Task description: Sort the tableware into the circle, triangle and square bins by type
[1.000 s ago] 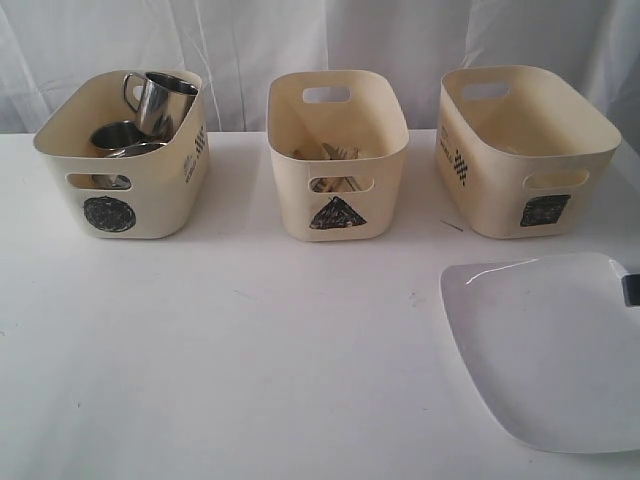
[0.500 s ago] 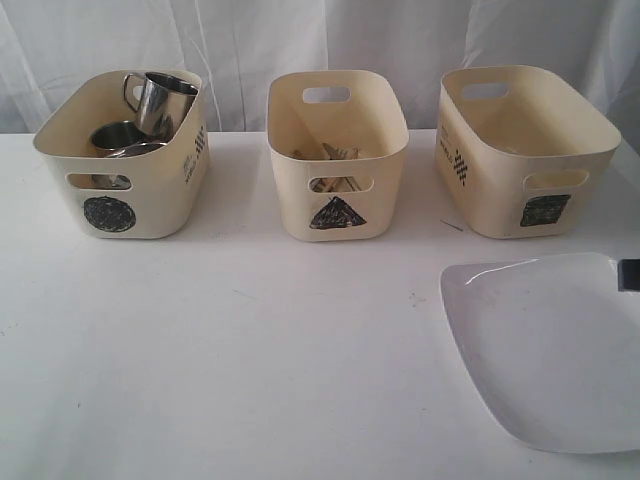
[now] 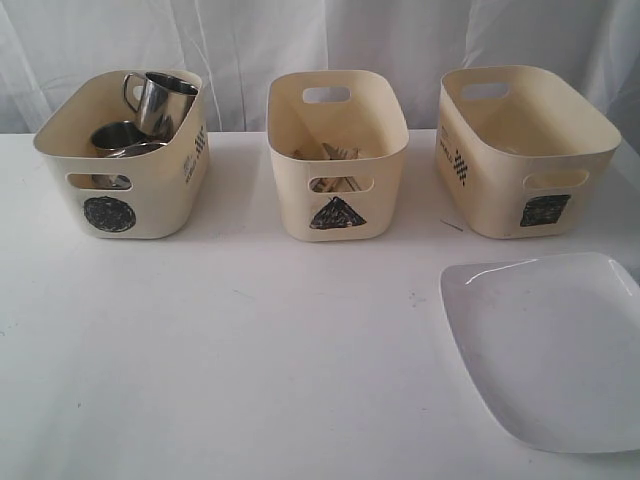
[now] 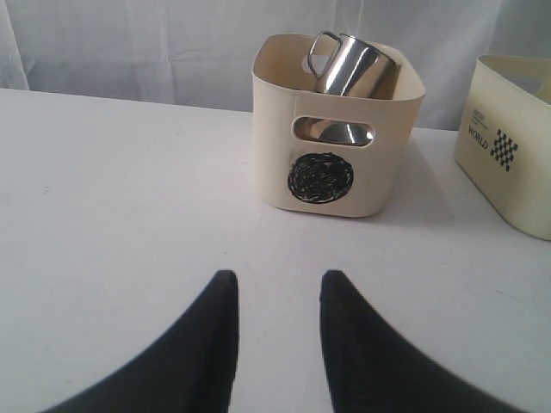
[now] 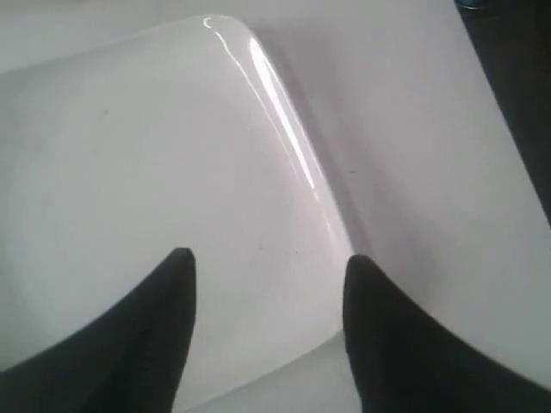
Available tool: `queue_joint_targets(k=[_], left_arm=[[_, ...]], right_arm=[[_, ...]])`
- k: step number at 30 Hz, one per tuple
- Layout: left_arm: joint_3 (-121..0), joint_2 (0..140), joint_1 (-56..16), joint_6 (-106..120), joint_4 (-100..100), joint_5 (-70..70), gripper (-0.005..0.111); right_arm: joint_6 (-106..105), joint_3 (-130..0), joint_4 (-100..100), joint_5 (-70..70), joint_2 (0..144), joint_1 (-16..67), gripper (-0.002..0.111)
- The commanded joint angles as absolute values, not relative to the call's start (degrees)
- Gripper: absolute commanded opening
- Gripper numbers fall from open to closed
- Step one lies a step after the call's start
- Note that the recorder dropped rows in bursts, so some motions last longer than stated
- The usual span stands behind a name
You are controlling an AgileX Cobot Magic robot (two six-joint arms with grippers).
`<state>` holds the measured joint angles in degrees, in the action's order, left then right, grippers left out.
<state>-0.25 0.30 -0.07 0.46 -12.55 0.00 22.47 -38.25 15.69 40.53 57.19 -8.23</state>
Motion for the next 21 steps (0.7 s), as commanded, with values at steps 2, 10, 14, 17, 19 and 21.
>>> queue_joint_targets(k=[2, 10, 14, 17, 19, 21], left_arm=[[0.0, 0.0, -0.05, 0.0, -12.83, 0.0, 0.038], [0.0, 0.0, -0.05, 0.0, -12.83, 0.0, 0.038], [0.0, 0.0, -0.05, 0.0, -12.83, 0.0, 0.038], [0.0, 0.0, -0.05, 0.0, -12.83, 0.0, 0.038], [0.0, 0.0, -0.05, 0.0, -12.83, 0.0, 0.038], [0.0, 0.0, -0.05, 0.0, -12.83, 0.0, 0.038]], right_arm=[[4.61, -38.57, 3.52, 37.25, 56.78, -11.58, 0.05], [-7.13, -31.1, -10.12, 32.0, 56.78, -14.99, 0.05], [-10.72, -27.92, -12.63, 31.41, 56.78, -16.77, 0.05], [-10.26, -27.31, -12.52, 31.14, 56.78, -19.58, 0.049], [-9.58, -27.31, -12.41, 31.14, 56.78, -21.21, 0.049], [-5.18, -27.31, -12.41, 31.48, 56.78, -23.1, 0.049]])
